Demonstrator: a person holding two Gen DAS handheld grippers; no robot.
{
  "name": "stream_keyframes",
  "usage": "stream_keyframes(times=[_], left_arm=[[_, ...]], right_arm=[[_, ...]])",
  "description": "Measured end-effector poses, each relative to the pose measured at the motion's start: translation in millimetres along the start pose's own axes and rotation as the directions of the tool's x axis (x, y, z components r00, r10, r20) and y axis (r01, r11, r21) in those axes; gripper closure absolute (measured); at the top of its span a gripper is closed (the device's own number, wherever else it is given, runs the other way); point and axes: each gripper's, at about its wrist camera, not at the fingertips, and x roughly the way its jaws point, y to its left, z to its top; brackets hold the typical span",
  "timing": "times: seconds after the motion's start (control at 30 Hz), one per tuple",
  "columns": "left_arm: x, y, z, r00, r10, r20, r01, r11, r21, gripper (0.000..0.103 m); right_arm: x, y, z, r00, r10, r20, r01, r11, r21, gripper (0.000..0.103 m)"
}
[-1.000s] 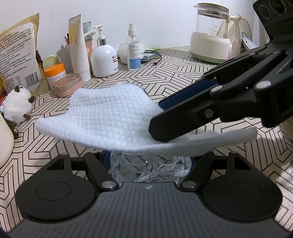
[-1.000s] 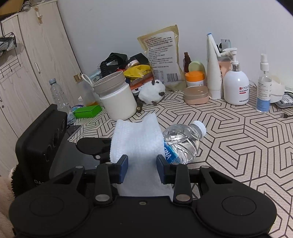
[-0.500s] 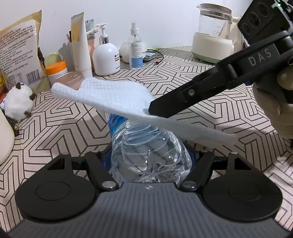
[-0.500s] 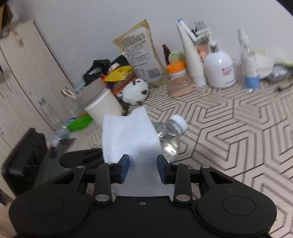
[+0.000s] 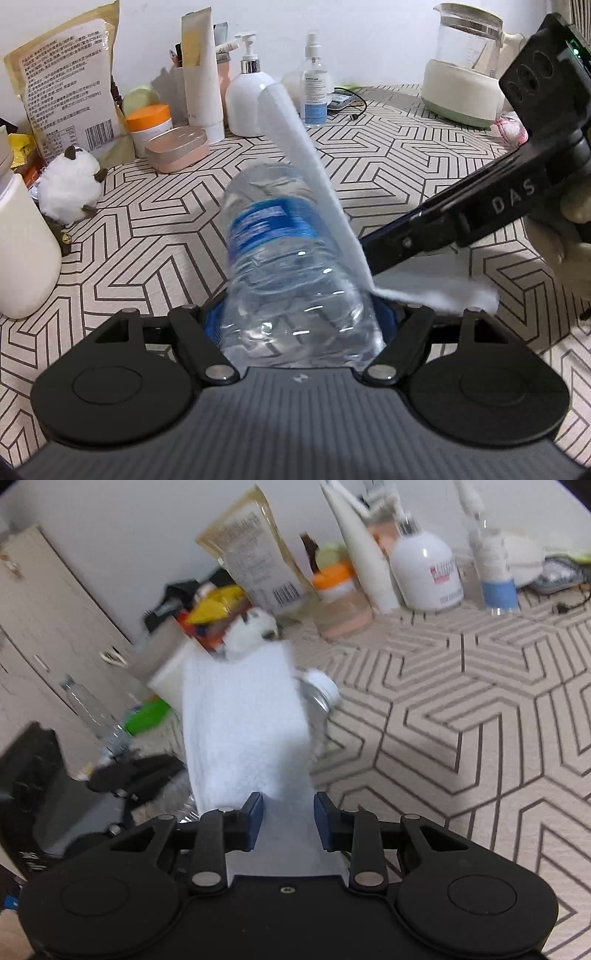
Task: Clean container
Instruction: 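Drag the wipe along the bottle side with the right gripper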
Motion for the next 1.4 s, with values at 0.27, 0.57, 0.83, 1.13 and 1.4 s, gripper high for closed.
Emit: stream_keyframes(times=[0.27,0.57,0.83,1.13,1.4], left_arm=[[-1,5,-1,1.000,-0.011,0.008,0.011,1.000,-0.026,0.035],[0,17,3,0.997,-0.074,0.000,0.074,0.993,-0.092,0.034],[-7,17,4,0.999,-0.028,-0.032,0.026,0.996,-0.083,0.026],[-6,25,2,0.997,0.066,-0.026,-0.068,0.995,-0.072,0.024],[-7,19,-3,0.997,0.072,0.041,-0.070,0.996,-0.062,0.036]], right_arm=[[5,9,6,1.000,0.025,0.015,-0.025,1.000,-0.016,0.076],[1,43,23,0.997,0.044,0.059,-0.037,0.993,-0.109,0.078],[8,25,28,0.997,-0.020,0.072,0.024,0.998,-0.057,0.075],[40,30,12,0.998,-0.061,0.002,0.061,0.993,-0.103,0.074],[24,37,13,0.999,0.039,0.031,-0.035,0.993,-0.110,0.097]])
